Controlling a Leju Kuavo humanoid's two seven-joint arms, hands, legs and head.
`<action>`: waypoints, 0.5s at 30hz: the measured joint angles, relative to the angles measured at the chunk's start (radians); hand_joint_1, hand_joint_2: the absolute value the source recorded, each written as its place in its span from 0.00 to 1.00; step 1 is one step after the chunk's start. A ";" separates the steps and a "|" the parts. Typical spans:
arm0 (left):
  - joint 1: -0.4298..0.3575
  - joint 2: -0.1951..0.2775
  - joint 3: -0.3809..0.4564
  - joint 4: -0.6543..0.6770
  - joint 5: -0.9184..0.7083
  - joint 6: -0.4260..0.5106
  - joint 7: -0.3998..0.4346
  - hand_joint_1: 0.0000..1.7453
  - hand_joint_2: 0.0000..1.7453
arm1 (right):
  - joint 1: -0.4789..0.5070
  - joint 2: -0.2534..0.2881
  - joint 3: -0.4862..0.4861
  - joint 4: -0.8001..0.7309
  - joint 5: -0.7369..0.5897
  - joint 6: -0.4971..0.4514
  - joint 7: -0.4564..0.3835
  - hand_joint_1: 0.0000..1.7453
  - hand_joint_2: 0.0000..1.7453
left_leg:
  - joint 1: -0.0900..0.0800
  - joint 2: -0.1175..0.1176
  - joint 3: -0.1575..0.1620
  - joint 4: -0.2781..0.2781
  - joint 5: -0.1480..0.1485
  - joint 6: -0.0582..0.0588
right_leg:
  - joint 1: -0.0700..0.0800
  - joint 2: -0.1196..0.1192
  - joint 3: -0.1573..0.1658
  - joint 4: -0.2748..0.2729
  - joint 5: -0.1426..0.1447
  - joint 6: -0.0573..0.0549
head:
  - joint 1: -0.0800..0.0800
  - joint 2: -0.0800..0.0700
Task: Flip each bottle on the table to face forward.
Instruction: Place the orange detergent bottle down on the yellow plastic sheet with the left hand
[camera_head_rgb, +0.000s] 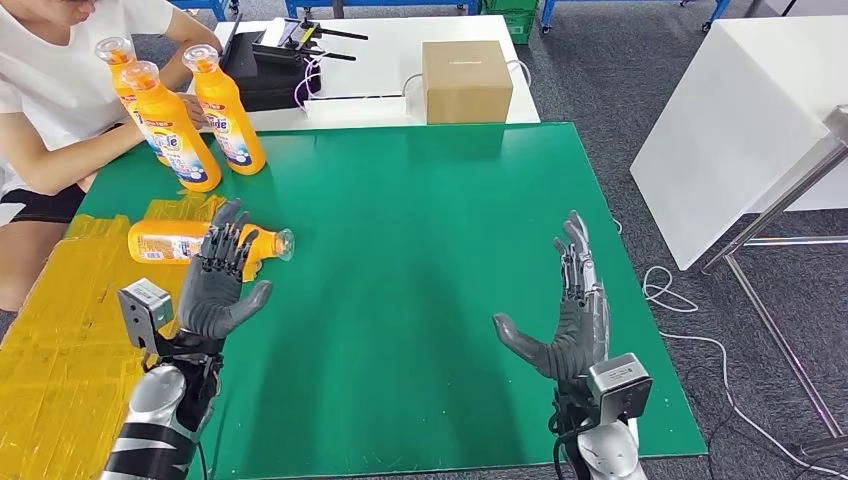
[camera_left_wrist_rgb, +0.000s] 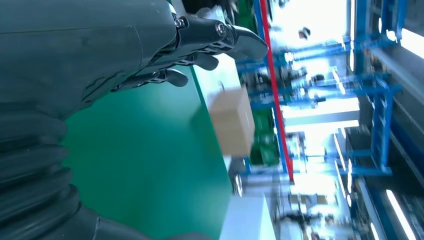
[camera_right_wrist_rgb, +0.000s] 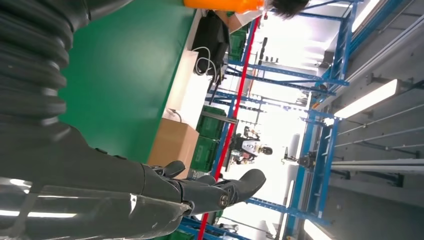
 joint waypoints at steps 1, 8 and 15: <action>0.010 0.000 -0.014 -0.016 0.005 -0.004 0.004 0.00 1.00 | 0.004 0.001 -0.002 -0.002 0.001 0.001 0.001 0.00 1.00 | 0.000 0.000 0.000 0.000 0.000 0.000 | 0.000 0.000 0.000 0.000 0.000 0.000 | 0.000 0.000; 0.042 0.001 -0.070 -0.072 0.021 -0.018 0.022 0.00 1.00 | 0.019 0.003 -0.015 -0.011 0.001 0.004 0.004 0.00 1.00 | 0.000 0.000 0.001 0.000 0.000 0.000 | 0.000 0.000 0.000 0.000 0.000 0.000 | 0.000 0.000; 0.067 0.002 -0.123 -0.088 0.030 -0.018 0.042 0.00 1.00 | 0.036 0.004 -0.029 -0.018 -0.004 0.012 0.018 0.00 1.00 | 0.000 0.000 0.000 0.000 0.000 0.000 | 0.000 0.000 0.000 0.000 0.000 0.000 | 0.000 0.000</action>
